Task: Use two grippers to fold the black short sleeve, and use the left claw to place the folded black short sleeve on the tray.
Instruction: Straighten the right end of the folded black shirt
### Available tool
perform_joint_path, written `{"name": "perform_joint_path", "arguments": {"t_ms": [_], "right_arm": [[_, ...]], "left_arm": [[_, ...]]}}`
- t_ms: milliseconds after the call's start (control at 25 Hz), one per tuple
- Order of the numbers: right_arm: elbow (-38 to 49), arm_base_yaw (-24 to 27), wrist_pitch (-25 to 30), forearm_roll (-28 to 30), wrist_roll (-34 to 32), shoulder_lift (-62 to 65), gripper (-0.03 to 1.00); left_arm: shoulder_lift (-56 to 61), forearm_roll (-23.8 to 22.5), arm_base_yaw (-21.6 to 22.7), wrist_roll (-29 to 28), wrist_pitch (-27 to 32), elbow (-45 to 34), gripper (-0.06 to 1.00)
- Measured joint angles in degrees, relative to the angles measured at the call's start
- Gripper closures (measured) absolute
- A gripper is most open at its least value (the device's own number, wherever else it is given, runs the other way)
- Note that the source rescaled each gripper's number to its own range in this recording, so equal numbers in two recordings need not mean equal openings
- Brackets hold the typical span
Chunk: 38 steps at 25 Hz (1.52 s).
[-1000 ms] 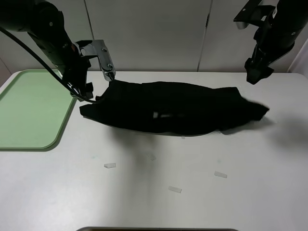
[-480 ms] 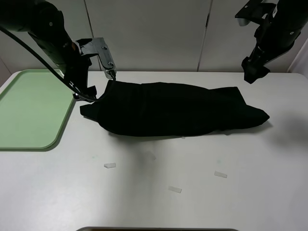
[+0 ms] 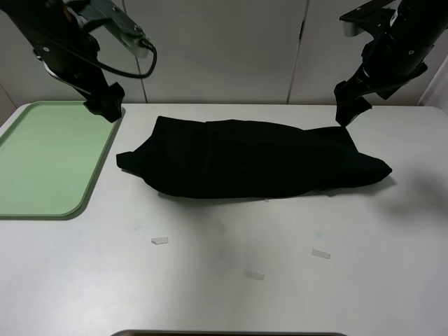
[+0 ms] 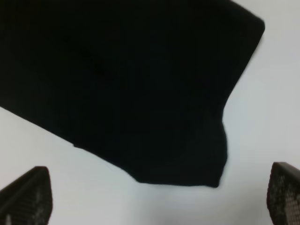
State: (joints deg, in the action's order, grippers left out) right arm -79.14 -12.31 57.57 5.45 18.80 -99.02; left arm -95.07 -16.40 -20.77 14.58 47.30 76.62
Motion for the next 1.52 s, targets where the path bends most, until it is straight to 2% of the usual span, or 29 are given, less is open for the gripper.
{"name": "perform_joint_path", "arguments": {"t_ms": [200,560,1360,1520], "right_arm": [[0.0,0.0,2.1,-1.9,-2.9,0.0,-0.03],[0.0,0.0,2.9,-5.0,-3.3,0.0,-0.03],[0.0,0.0,2.9,-6.4,-3.5,0.0,-0.03],[0.0,0.0,2.9,-6.6,-3.5,0.0,-0.03]], "left_arm": [[8.0,0.0,0.0,-8.3,4.9,0.2,-0.06],[26.7,0.0,0.0,-13.9,7.9,-4.7,-0.06],[82.4,0.0,0.0,-25.9,8.3,-39.1,-0.04],[90.4,3.4,0.0,-26.3,8.4,-43.4,-0.04]]}}
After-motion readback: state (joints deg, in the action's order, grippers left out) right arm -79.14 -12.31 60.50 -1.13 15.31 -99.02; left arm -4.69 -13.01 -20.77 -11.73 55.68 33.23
